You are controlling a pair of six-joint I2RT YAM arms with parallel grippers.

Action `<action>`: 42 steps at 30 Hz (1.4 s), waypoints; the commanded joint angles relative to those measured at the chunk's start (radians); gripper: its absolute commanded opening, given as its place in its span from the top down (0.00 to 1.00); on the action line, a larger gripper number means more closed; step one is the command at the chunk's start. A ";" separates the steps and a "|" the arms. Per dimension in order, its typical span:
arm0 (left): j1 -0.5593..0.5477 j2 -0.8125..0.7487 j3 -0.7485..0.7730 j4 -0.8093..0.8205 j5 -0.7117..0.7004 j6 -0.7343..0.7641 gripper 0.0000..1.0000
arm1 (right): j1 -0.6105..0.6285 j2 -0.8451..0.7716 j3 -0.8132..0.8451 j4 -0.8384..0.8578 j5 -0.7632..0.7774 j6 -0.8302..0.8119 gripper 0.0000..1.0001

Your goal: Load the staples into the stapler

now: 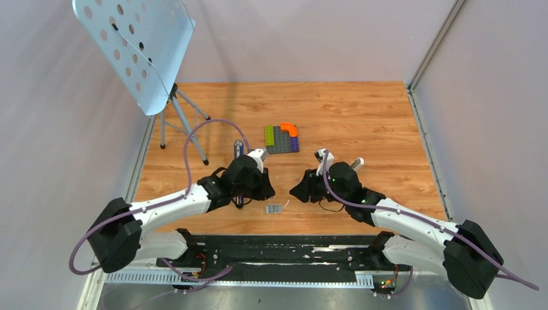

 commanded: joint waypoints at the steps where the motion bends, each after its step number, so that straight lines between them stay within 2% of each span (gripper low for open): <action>1: 0.065 -0.079 -0.058 0.167 0.190 -0.122 0.78 | -0.015 -0.021 -0.044 0.219 -0.164 0.040 0.56; 8: 0.132 -0.187 -0.132 0.392 0.321 -0.284 0.78 | -0.016 0.027 -0.094 0.494 -0.302 0.149 0.56; 14: 0.133 -0.271 -0.148 0.433 0.324 -0.307 0.77 | -0.017 0.048 -0.108 0.583 -0.308 0.225 0.55; 27: 0.133 -0.262 -0.190 0.559 0.392 -0.328 0.77 | -0.016 0.088 -0.115 0.729 -0.382 0.273 0.56; 35: 0.133 -0.272 -0.211 0.582 0.402 -0.337 0.77 | -0.017 0.087 -0.123 0.745 -0.372 0.274 0.71; 42: 0.133 -0.280 -0.221 0.576 0.393 -0.324 0.73 | -0.017 0.086 -0.131 0.754 -0.368 0.273 0.78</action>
